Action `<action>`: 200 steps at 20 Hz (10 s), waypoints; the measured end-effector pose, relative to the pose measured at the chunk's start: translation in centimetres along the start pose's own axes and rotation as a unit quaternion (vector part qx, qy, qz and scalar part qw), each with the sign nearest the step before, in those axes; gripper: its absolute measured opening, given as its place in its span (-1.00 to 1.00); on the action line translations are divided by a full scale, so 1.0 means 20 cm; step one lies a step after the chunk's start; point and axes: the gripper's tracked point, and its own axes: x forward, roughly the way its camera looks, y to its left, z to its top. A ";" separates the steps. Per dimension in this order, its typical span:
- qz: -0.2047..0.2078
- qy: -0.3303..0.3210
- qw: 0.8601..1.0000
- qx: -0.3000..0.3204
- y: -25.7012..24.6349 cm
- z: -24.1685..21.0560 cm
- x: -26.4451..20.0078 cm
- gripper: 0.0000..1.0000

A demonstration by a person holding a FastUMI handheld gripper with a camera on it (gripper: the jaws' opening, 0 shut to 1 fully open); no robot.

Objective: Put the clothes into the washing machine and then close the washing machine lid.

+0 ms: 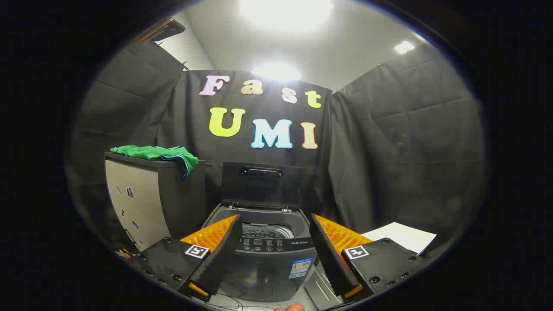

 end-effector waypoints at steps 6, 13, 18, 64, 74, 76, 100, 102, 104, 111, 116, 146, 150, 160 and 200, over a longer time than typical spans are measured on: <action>0.005 0.004 1.000 0.002 0.02 -0.01 -0.01 0.95; 0.010 0.008 1.000 -0.002 0.02 -0.02 -0.03 0.95; 0.009 0.007 1.000 -0.007 0.02 -0.01 -0.02 0.95; 0.293 0.225 0.929 0.002 1.99 1.14 0.93 0.96; 0.269 0.344 0.898 -0.046 2.40 0.82 1.20 0.92; 0.256 0.354 0.897 -0.068 2.40 0.74 1.23 0.92; 0.264 0.372 0.889 -0.048 2.40 0.49 1.23 -0.82; 0.264 0.375 0.888 -0.039 2.41 0.48 1.23 -0.96; 0.267 0.375 0.887 -0.035 2.41 0.49 1.23 -0.97; 0.282 0.354 0.892 0.003 2.39 0.65 1.24 -0.97; 0.306 0.303 0.903 0.001 2.28 0.87 1.25 -0.97; 0.155 0.250 0.954 0.052 0.58 1.03 1.61 -0.98; 0.146 0.265 0.953 0.028 0.45 0.88 1.64 -0.97; 0.131 0.304 0.943 0.031 0.29 0.46 1.64 -0.98; 0.080 0.455 0.887 -0.009 0.42 -0.86 1.81 -0.97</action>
